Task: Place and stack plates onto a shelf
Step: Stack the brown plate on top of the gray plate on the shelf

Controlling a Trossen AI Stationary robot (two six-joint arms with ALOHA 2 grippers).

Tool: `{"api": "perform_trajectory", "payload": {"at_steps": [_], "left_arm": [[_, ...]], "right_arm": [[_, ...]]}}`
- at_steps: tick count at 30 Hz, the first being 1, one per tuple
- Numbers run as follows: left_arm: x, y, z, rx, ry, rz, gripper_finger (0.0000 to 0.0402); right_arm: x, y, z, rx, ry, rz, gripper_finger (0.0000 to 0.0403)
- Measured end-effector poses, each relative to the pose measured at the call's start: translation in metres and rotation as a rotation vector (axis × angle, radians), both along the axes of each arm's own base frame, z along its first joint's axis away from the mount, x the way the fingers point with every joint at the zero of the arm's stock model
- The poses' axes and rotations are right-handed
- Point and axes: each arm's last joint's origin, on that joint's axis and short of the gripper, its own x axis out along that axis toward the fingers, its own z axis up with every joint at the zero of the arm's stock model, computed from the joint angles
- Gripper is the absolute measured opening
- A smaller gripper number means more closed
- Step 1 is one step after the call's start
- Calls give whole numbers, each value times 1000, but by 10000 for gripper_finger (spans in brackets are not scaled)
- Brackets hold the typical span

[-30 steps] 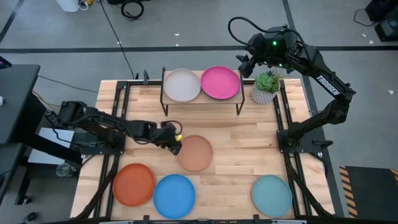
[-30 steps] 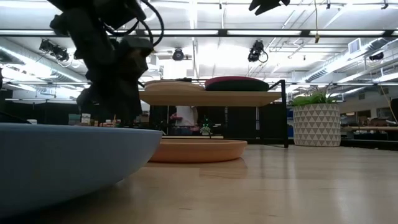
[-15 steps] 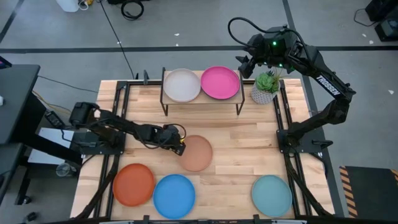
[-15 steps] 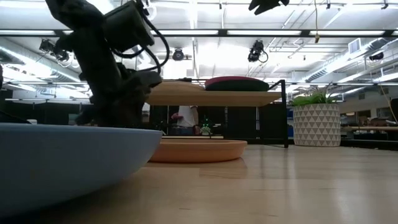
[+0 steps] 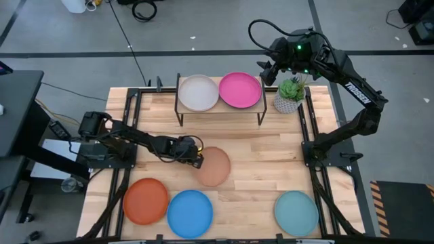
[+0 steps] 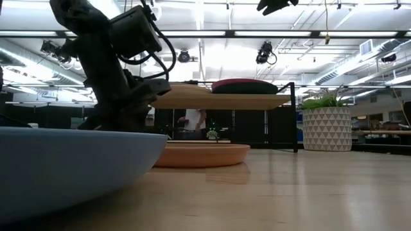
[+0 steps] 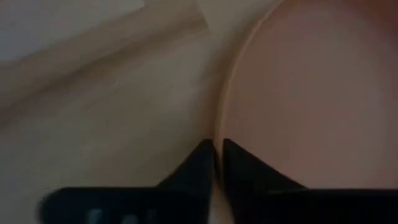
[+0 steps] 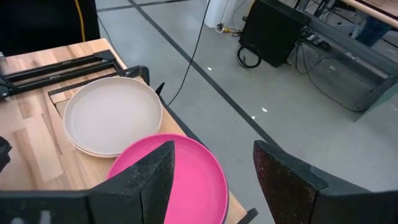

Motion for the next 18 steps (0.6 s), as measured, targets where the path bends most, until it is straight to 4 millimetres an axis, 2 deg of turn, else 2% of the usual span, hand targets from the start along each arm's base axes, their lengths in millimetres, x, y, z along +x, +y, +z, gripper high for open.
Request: {"api": "perform_trajectory", "payload": {"at_steps": [2,6,11,15,18], "left_arm": [[1,-1,1,-30,-12,7,15],[2,2,16,-58,-95,14,15],[1,19,62,-22,-256,9,15],[-3,47,106,46,-380,42,15],[-5,72,139,119,-388,38,15]], "right_arm": [[0,0,0,-3,3,2,224],[0,0,0,-3,3,2,224],[0,0,0,-3,3,0,224],[0,-1,1,-10,-9,0,224],[0,-1,1,-10,-12,-1,224]]}}
